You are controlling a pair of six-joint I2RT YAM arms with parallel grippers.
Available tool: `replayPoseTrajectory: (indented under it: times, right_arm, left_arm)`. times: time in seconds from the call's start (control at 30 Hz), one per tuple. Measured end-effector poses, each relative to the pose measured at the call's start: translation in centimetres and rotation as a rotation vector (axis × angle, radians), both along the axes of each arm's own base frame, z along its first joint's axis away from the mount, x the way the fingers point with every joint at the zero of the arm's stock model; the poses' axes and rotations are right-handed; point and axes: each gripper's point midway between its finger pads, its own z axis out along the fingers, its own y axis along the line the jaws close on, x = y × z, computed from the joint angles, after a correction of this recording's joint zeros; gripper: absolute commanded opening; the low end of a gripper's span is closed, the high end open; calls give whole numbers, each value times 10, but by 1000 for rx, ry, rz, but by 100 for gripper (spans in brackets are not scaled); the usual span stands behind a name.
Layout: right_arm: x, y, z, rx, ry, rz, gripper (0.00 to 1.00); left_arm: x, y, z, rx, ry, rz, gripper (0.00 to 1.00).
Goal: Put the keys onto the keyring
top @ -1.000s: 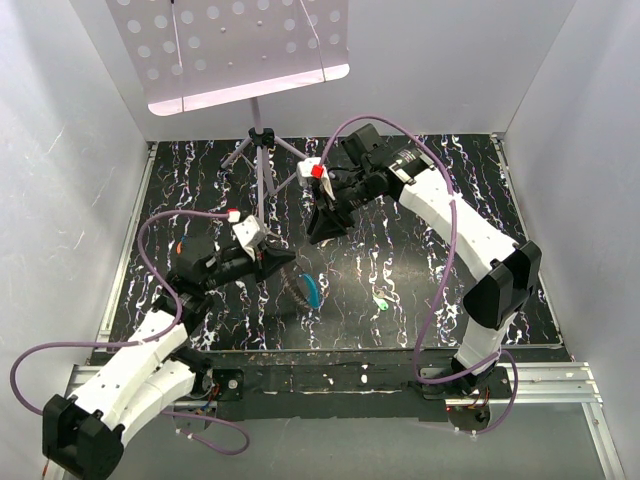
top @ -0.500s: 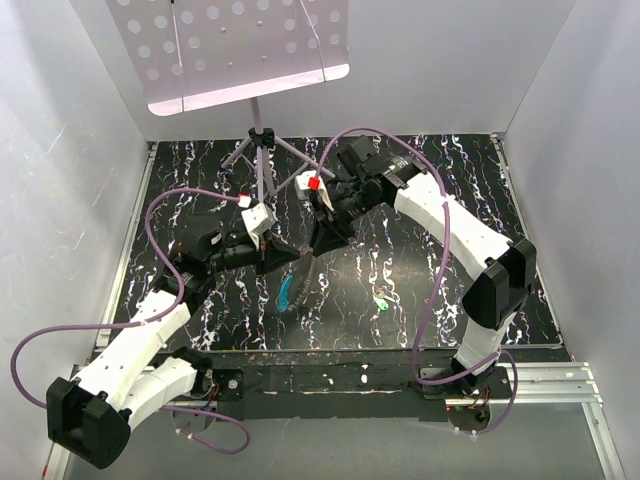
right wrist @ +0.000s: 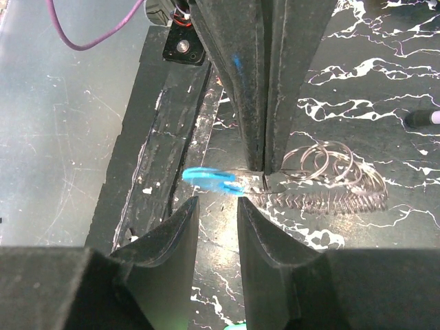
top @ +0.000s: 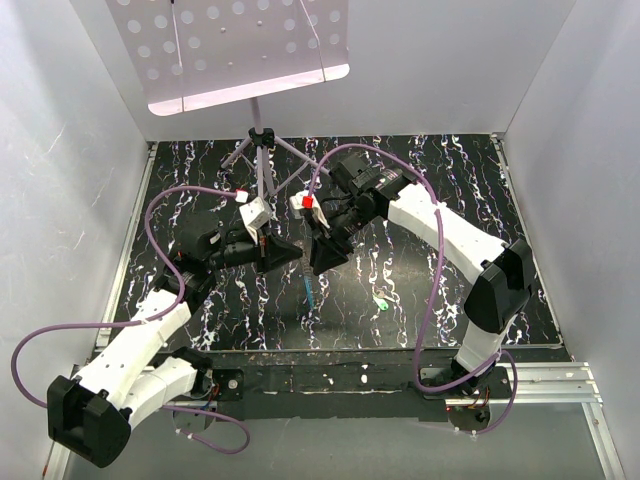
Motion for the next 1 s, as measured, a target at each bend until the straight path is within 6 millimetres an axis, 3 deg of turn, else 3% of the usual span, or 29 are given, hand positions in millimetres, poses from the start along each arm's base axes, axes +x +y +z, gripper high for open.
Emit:
replayPoseTrajectory:
  times: [0.43, 0.73, 1.0]
  right_arm:
    - [0, 0, 2, 4, -4, 0, 37]
    - [9, 4, 21, 45, -50, -10, 37]
    - [11, 4, 22, 48, -56, -12, 37]
  left_arm:
    - [-1, -3, 5, -30, 14, -11, 0]
    - [-3, -4, 1, -33, 33, -20, 0]
    - [-2, -5, 0, -38, 47, -25, 0]
